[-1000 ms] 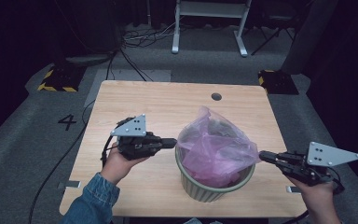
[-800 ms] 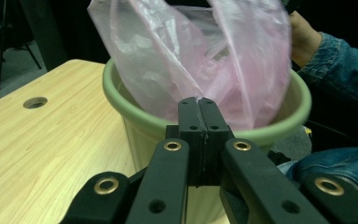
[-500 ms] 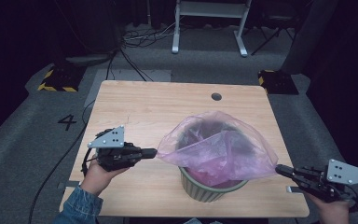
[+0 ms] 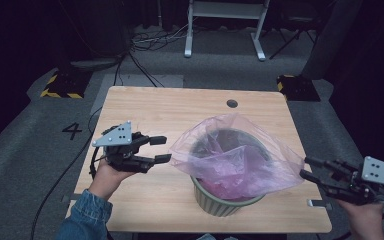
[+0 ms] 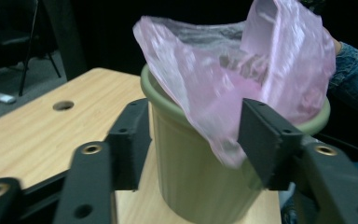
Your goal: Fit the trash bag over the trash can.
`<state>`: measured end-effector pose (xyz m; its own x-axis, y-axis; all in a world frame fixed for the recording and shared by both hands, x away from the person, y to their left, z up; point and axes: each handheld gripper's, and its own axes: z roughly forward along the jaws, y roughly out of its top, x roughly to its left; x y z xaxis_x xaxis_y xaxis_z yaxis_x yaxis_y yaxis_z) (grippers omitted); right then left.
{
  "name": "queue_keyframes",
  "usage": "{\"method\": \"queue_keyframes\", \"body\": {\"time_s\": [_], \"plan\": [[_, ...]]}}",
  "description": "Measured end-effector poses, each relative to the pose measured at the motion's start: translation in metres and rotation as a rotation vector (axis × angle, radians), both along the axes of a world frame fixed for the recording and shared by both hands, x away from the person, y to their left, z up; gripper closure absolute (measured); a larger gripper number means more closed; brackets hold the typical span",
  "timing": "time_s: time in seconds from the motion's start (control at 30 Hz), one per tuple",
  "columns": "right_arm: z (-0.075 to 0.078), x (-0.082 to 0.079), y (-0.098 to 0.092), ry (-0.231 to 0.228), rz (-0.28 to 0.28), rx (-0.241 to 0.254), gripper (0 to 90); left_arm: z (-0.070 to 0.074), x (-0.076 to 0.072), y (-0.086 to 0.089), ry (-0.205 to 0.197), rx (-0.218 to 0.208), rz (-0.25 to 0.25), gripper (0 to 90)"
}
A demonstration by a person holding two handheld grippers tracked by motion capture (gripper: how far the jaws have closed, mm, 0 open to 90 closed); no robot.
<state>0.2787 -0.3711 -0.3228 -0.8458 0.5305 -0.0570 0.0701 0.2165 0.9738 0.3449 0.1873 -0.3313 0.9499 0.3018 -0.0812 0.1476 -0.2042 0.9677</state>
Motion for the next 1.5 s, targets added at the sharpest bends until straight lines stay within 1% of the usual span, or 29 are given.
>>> {"method": "queue_keyframes", "body": {"time_s": [0.03,0.07,0.1,0.13,0.17,0.23,0.33,0.4,0.43,0.5,0.6,0.63,0.67,0.7,0.73,0.8,0.83,0.87,0.9,0.97,1.0,1.03,1.1,1.13,1.2,1.3,1.33,1.43,1.5], "plan": [[0.004,0.003,-0.001,-0.012,-0.023,0.012,49.7,0.003,0.002,-0.001,-0.008,-0.009,-0.002,40.4],[0.008,0.005,-0.003,-0.013,-0.039,0.025,48.7,0.006,0.004,-0.001,-0.014,-0.014,0.005,39.6],[0.012,0.008,-0.003,-0.012,-0.047,0.035,47.6,0.01,0.006,-0.002,-0.022,-0.012,0.017,38.6],[0.016,0.012,-0.003,-0.015,-0.058,0.034,46.6,0.012,0.008,-0.004,-0.022,-0.01,0.024,37.7],[0.019,0.015,-0.002,-0.018,-0.065,0.026,45.6,0.015,0.011,-0.006,-0.022,0.0,0.034,37.5],[0.026,0.024,0.003,-0.006,-0.083,0.005,44.2,0.019,0.016,-0.012,-0.016,0.02,0.046,37.4],[0.031,0.037,0.011,0.012,-0.087,-0.02,41.3,0.02,0.022,-0.021,0.0,0.046,0.045,37.3],[0.03,0.047,0.018,0.035,-0.075,-0.042,37.9,0.018,0.025,-0.028,0.013,0.062,0.038,36.6],[0.029,0.053,0.022,0.062,-0.068,-0.053,36.1,0.018,0.026,-0.032,0.018,0.069,0.035,36.6],[0.025,0.063,0.031,0.098,-0.055,-0.086,35.7,0.016,0.028,-0.037,0.032,0.083,0.027,36.6],[0.016,0.077,0.044,0.152,-0.033,-0.134,35.4,0.012,0.033,-0.043,0.071,0.106,0.003,36.6],[0.013,0.081,0.047,0.17,-0.029,-0.145,38.0,0.011,0.035,-0.044,0.092,0.117,-0.001,36.9],[0.01,0.085,0.05,0.196,-0.017,-0.155,43.8,0.009,0.037,-0.045,0.11,0.126,-0.005,38.8],[0.008,0.087,0.052,0.22,-0.003,-0.164,51.4,0.007,0.039,-0.045,0.139,0.136,-0.03,44.9],[0.005,0.09,0.055,0.237,0.012,-0.186,58.9,0.006,0.04,-0.046,0.153,0.142,-0.043,53.5],[0.002,0.09,0.06,0.218,0.02,-0.246,78.6,0.003,0.04,-0.048,0.152,0.152,-0.052,64.3],[0.002,0.089,0.062,0.202,0.013,-0.261,86.3,0.002,0.04,-0.048,0.142,0.157,-0.054,69.9],[0.003,0.089,0.063,0.192,0.016,-0.261,89.8,0.001,0.039,-0.049,0.119,0.162,-0.034,74.5],[0.004,0.088,0.064,0.18,0.018,-0.257,89.9,0.0,0.038,-0.049,0.099,0.166,-0.013,78.9],[0.006,0.088,0.067,0.156,0.01,-0.254,90.0,0.0,0.039,-0.049,0.072,0.163,0.024,84.9],[0.007,0.089,0.067,0.149,0.006,-0.251,90.0,0.0,0.04,-0.049,0.058,0.159,0.054,86.3],[0.008,0.09,0.068,0.139,-0.001,-0.249,90.0,0.0,0.042,-0.048,0.053,0.155,0.07,87.7],[0.007,0.095,0.068,0.141,-0.012,-0.247,90.0,-0.001,0.046,-0.044,0.058,0.134,0.108,88.6],[0.005,0.099,0.067,0.145,-0.02,-0.246,90.0,-0.001,0.048,-0.044,0.065,0.129,0.116,88.7],[0.001,0.105,0.065,0.161,-0.03,-0.239,90.0,-0.006,0.054,-0.043,0.096,0.121,0.12,88.6],[-0.01,0.115,0.063,0.198,-0.046,-0.225,90.0,-0.018,0.062,-0.048,0.153,0.148,0.113,88.6],[-0.014,0.117,0.063,0.208,-0.049,-0.226,90.0,-0.023,0.064,-0.05,0.173,0.165,0.109,88.6],[-0.026,0.123,0.064,0.239,-0.064,-0.243,90.0,-0.033,0.069,-0.053,0.215,0.172,0.106,88.6],[-0.033,0.126,0.065,0.255,-0.066,-0.253,90.0,-0.039,0.07,-0.055,0.233,0.187,0.1,88.6]]}}
